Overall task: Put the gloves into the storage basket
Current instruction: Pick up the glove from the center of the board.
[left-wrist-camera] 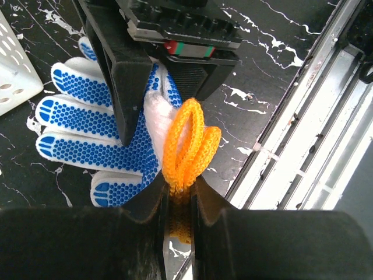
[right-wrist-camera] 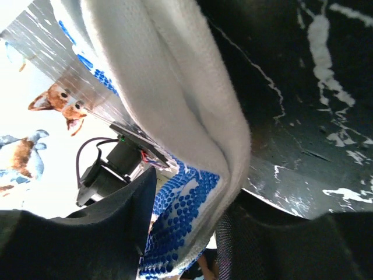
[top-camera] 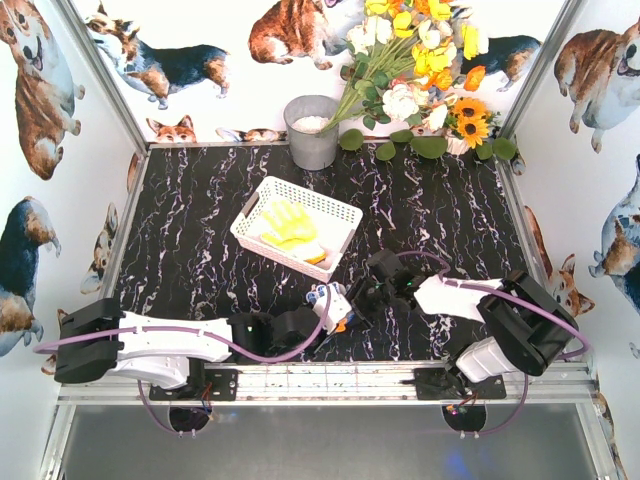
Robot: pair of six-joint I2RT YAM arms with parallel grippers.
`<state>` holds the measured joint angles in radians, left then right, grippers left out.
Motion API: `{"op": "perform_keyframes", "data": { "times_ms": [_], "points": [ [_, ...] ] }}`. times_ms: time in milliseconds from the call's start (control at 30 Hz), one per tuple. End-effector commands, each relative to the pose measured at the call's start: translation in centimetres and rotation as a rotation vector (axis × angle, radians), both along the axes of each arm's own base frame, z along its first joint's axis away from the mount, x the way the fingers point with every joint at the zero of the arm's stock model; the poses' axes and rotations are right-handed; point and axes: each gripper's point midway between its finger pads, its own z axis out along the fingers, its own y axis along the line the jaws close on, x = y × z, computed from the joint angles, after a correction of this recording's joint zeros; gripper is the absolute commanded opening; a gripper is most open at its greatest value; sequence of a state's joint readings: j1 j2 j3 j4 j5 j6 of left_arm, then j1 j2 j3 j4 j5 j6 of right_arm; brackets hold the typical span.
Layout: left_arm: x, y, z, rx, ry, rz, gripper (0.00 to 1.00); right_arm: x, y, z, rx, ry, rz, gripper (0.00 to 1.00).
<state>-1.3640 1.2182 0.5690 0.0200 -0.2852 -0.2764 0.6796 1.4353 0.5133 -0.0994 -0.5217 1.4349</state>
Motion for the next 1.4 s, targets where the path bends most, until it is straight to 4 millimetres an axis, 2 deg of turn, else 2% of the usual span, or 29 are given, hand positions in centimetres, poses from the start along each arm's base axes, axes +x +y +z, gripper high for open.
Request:
{"op": "perform_keyframes", "data": {
  "times_ms": [0, 133, 267, 300, 400, 567, 667, 800, 867, 967, 1067, 1367],
  "points": [
    [0.2, -1.7, 1.9, -0.089, 0.018, -0.011, 0.0, 0.8, 1.1, 1.2, 0.076, -0.073, 0.022, 0.39],
    [-0.3, -2.0, 2.1, -0.114, 0.035, -0.047, 0.0, 0.6, 0.8, 1.0, 0.072, -0.085, 0.023, 0.26],
    [-0.5, -2.0, 2.1, -0.119, 0.055, -0.059, 0.0, 0.5, 0.8, 0.9, 0.077, -0.1, 0.035, 0.06],
    [-0.4, -1.9, 2.2, -0.125, 0.065, -0.053, 0.08, 0.5, 0.8, 0.8, 0.075, -0.106, 0.042, 0.0],
    [0.4, -1.6, 2.8, -0.156, 0.099, -0.021, 0.44, 0.5, 0.7, 0.7, 0.068, -0.133, 0.076, 0.0],
    [2.4, -0.8, 4.8, -0.233, 0.158, 0.038, 0.87, 0.5, -0.2, 0.2, -0.002, -0.212, 0.166, 0.0],
    [3.9, 0.2, 6.1, -0.287, 0.185, 0.09, 0.97, 0.0, -1.1, -0.3, -0.064, -0.241, 0.256, 0.0],
    [6.3, 2.6, 6.4, -0.323, 0.238, 0.213, 1.0, -0.5, -1.9, -0.3, -0.112, -0.272, 0.367, 0.0],
    [7.6, 4.0, 5.9, -0.345, 0.294, 0.274, 1.0, -0.6, -2.3, -0.3, -0.128, -0.291, 0.398, 0.0],
    [8.3, 5.5, 4.6, -0.372, 0.369, 0.324, 1.0, -0.6, -2.3, 0.3, -0.114, -0.341, 0.447, 0.0],
    [8.7, 6.2, 4.1, -0.376, 0.399, 0.316, 1.0, -0.8, -2.4, 1.1, -0.103, -0.392, 0.508, 0.0],
    [9.8, 6.4, 4.4, -0.342, 0.403, 0.205, 1.0, -1.3, -1.2, 4.6, 0.016, -0.469, 0.64, 0.0]
  ]
}}
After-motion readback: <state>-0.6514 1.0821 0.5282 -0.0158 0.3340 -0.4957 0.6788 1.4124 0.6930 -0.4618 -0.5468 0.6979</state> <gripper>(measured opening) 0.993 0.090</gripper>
